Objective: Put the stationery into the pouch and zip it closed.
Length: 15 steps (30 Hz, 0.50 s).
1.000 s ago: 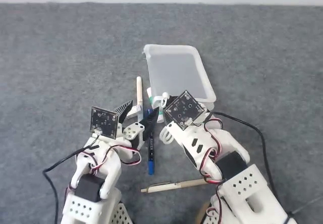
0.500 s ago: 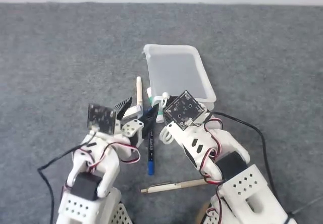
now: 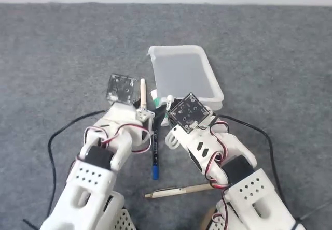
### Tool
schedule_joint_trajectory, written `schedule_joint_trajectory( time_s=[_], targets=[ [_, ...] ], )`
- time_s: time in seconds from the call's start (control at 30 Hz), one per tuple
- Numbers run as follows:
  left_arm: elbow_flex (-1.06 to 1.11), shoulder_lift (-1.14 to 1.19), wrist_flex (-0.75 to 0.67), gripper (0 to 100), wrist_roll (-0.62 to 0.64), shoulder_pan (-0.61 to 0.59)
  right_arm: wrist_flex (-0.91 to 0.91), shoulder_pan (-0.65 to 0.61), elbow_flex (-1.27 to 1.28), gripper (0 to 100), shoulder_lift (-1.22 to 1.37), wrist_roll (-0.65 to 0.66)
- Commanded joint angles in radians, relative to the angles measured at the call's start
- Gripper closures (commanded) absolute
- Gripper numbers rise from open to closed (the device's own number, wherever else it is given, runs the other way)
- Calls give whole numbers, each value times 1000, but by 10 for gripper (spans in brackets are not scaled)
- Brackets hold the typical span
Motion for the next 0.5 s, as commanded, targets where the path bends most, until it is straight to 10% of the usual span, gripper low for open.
schedule_joint_trajectory(
  time_s=[0.0,0.47],
  targets=[
    [-74,23,-31,763,23,-43,19,-4,-17,992,-39,-14],
    [-35,-117,-25,990,-48,-54,24,4,-18,992,-33,-12]
  ],
)
